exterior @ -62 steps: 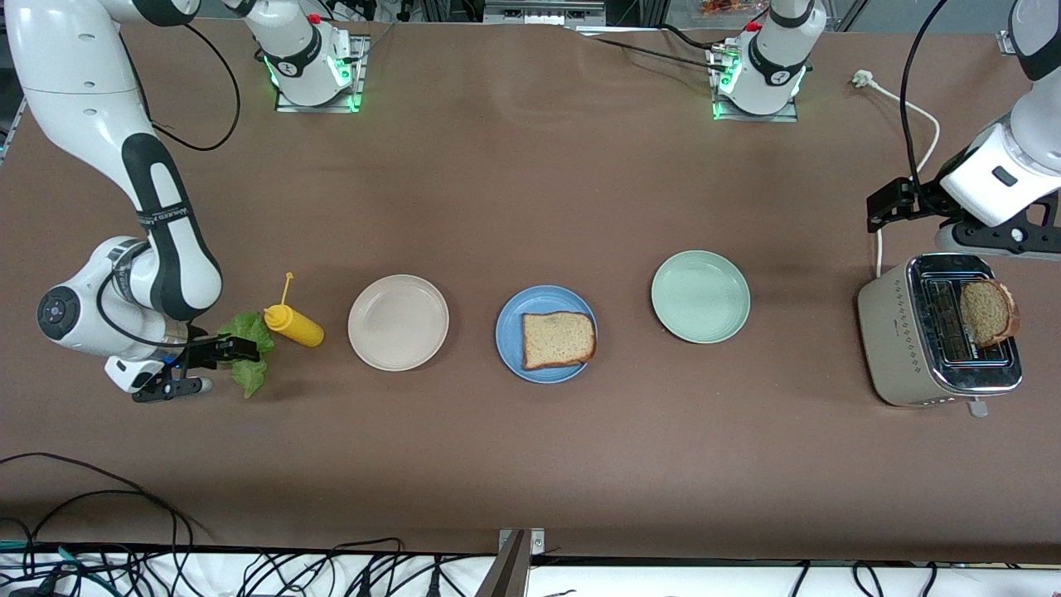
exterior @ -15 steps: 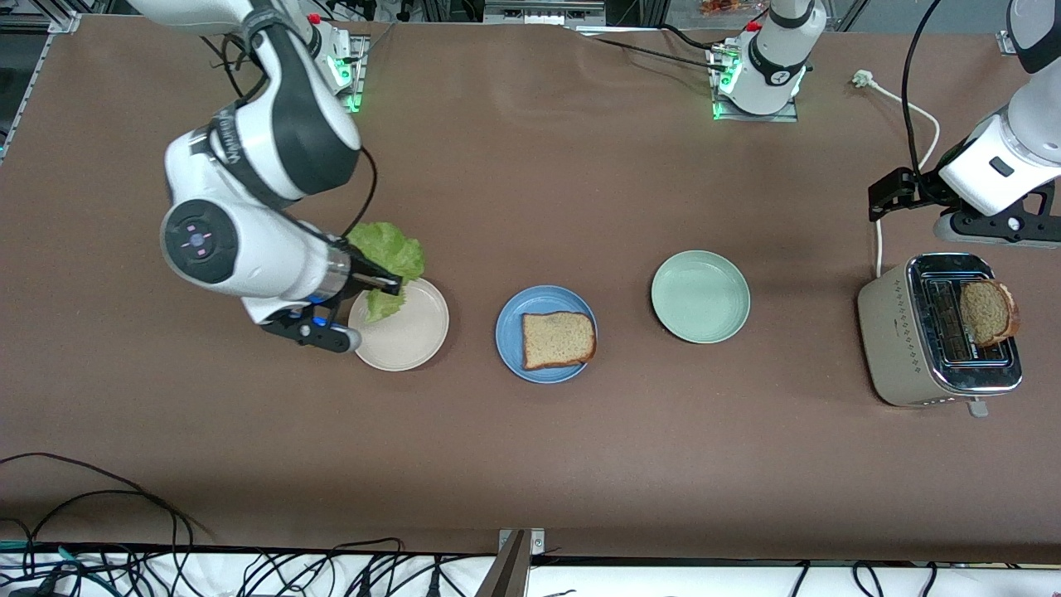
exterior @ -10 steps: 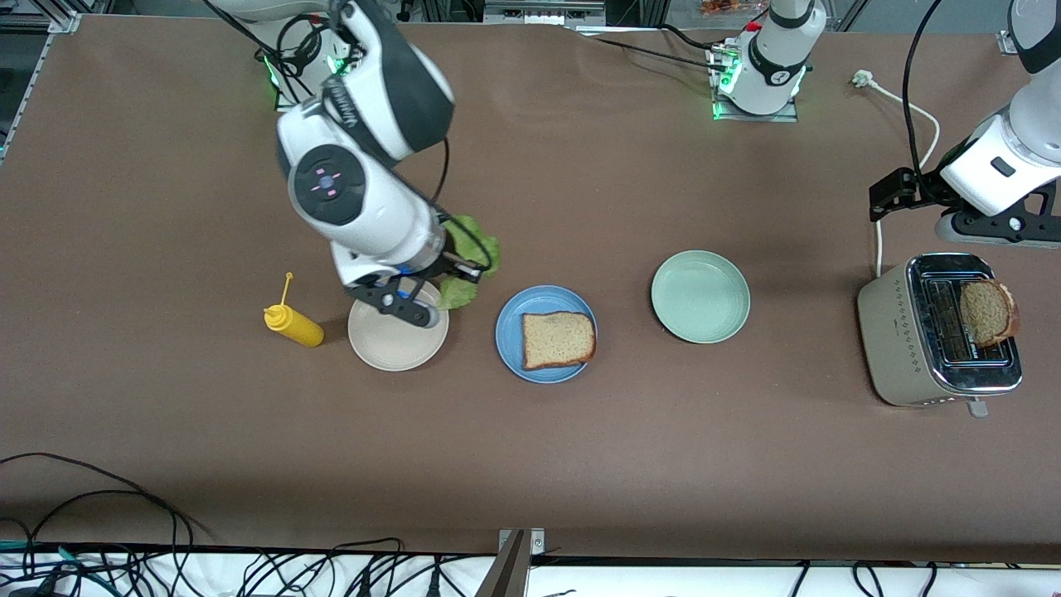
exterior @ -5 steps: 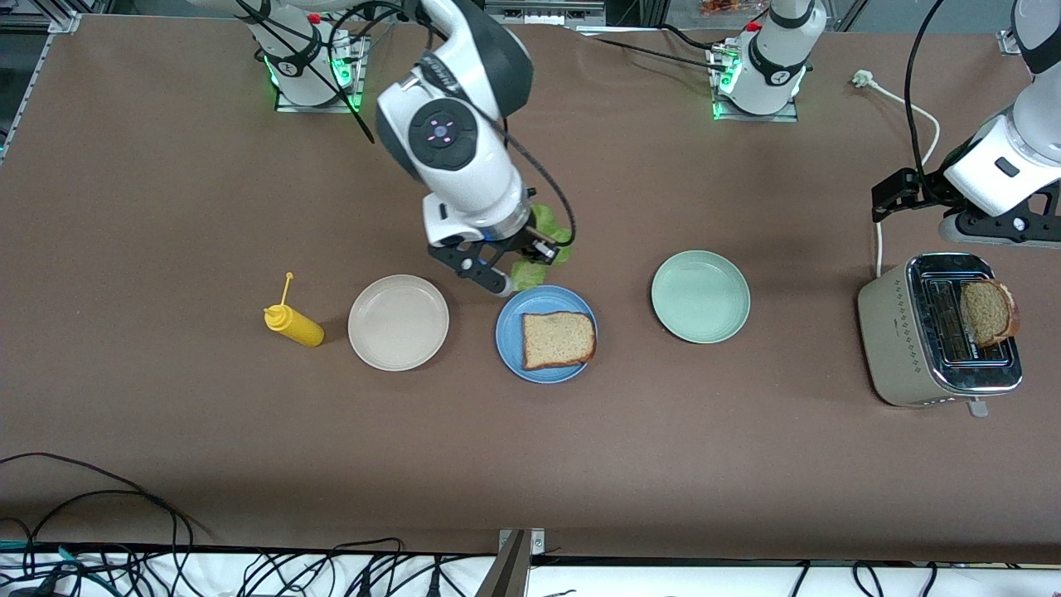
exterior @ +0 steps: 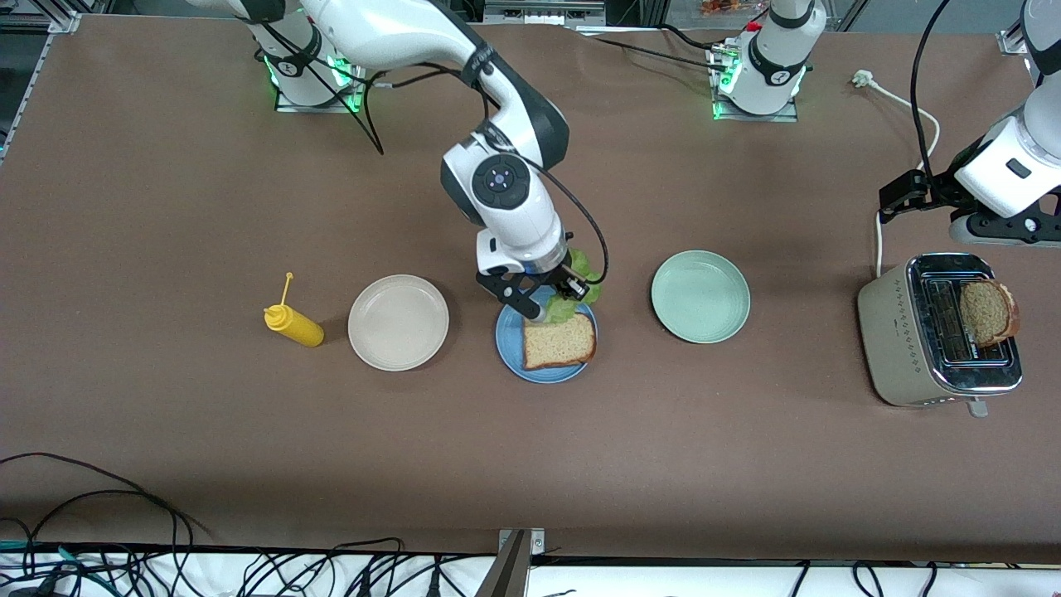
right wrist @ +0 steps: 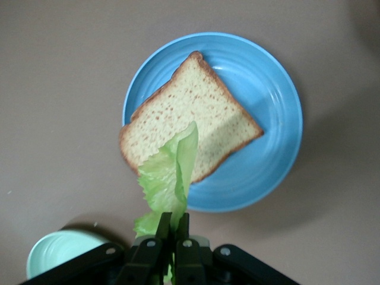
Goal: Make sandwich in blue plate with both arms
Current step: 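Lower the lettuce onto the bread and open the right gripper, then withdraw the right gripper from the plate back beside the yellow bottle, then move the right gripper to the yellow bottle and grasp it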
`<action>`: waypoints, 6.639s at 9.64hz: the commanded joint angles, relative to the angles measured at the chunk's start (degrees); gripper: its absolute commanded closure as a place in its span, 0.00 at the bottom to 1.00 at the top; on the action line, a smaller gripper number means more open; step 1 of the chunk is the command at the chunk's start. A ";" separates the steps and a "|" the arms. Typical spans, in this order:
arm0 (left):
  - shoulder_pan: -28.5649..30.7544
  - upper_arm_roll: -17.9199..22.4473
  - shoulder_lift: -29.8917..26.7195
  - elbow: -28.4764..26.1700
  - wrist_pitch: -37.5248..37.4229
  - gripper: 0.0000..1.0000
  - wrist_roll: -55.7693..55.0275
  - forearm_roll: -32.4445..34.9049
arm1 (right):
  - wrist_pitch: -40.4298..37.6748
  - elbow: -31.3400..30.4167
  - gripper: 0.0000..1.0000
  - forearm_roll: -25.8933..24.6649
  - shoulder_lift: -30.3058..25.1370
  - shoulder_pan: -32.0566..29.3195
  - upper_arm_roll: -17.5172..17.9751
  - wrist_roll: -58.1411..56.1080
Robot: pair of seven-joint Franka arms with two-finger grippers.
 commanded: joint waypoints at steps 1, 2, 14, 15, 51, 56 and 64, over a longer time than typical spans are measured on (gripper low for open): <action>0.42 1.20 -0.12 -0.16 1.00 0.00 3.94 -0.90 | 3.16 1.14 1.00 -1.61 2.90 0.45 -0.74 1.41; 0.42 2.43 0.14 -0.16 1.44 0.00 5.18 -2.30 | 4.66 1.14 1.00 -1.61 3.87 0.36 -0.74 1.32; 0.86 4.98 2.43 1.07 2.94 0.00 5.63 -1.70 | 9.42 0.61 0.00 -8.29 6.95 -1.22 -0.92 -3.60; 0.86 5.33 2.61 1.16 3.02 0.00 5.63 -1.70 | 8.98 0.53 0.00 -8.82 6.78 -1.31 -0.92 -5.43; 2.97 17.20 20.71 9.78 11.55 0.00 21.80 -5.30 | -39.80 -2.02 0.00 31.06 3.78 -63.35 5.41 -187.23; 3.32 17.29 20.89 9.69 12.69 0.00 21.98 -5.30 | -40.33 -2.99 0.00 40.38 11.68 -66.09 5.32 -209.42; 4.99 17.29 23.35 9.78 14.45 0.00 24.88 -6.97 | -39.80 -5.54 0.00 48.22 14.42 -62.40 5.58 -210.76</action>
